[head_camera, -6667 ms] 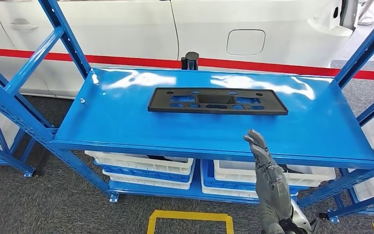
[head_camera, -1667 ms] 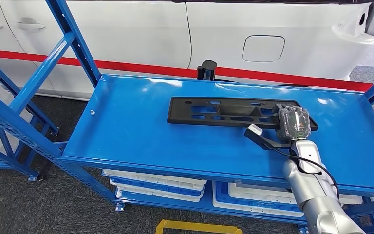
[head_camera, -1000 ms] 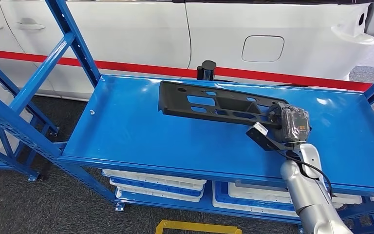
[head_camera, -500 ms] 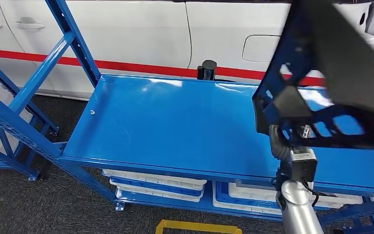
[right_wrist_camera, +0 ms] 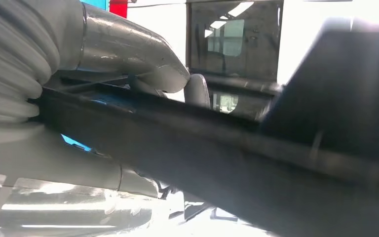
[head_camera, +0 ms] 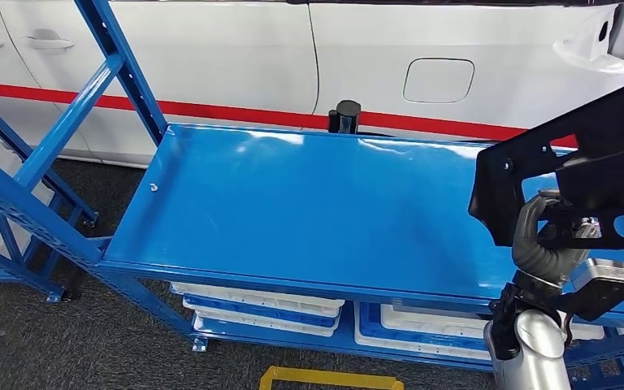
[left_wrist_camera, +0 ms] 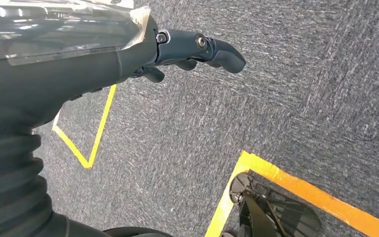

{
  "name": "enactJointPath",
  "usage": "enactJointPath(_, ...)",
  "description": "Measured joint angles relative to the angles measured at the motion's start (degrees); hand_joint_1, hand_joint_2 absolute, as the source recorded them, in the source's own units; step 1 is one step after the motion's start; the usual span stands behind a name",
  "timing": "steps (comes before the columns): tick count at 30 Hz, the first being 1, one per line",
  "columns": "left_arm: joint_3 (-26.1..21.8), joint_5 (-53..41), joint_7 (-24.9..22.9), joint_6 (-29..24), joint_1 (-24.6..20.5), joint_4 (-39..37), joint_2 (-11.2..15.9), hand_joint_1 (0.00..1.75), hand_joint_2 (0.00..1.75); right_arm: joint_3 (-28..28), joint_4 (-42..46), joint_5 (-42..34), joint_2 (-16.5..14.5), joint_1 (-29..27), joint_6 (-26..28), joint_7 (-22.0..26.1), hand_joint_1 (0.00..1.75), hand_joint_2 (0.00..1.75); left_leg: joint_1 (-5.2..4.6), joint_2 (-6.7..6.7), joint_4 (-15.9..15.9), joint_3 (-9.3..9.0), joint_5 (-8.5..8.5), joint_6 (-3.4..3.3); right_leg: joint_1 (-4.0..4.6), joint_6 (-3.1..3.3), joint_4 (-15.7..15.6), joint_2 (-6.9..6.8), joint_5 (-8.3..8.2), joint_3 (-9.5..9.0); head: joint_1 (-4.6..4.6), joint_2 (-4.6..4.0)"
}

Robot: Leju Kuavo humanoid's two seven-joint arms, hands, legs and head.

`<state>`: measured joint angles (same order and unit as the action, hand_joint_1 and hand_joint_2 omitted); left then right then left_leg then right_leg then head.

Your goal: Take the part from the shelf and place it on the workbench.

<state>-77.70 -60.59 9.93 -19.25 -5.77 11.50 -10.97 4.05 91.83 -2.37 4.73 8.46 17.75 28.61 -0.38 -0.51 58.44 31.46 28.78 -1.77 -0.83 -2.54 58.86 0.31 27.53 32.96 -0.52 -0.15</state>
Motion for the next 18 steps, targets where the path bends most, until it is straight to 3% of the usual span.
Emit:
enactJointPath(11,-0.39,0.84,0.48,1.87,0.0,0.0,-0.01,0.0,1.75,2.4,-0.07,-0.17,0.23,-0.52,1.15,0.15,1.75,1.75,-0.19,-0.02,0.05,0.04,0.03,-0.04,-0.28,-0.02,-0.03,0.0,-0.02,0.03,0.01,0.0)
enactJointPath(18,-0.42,0.99,0.92,2.79,0.0,0.0,0.31,0.0,1.75,2.74,-0.06,0.54,0.21,-0.86,1.99,0.31,1.75,1.75,-0.5,-0.02,0.41,0.18,0.2,-0.55,-0.81,-0.32,-0.1,0.0,-0.18,0.01,-0.01,0.0)
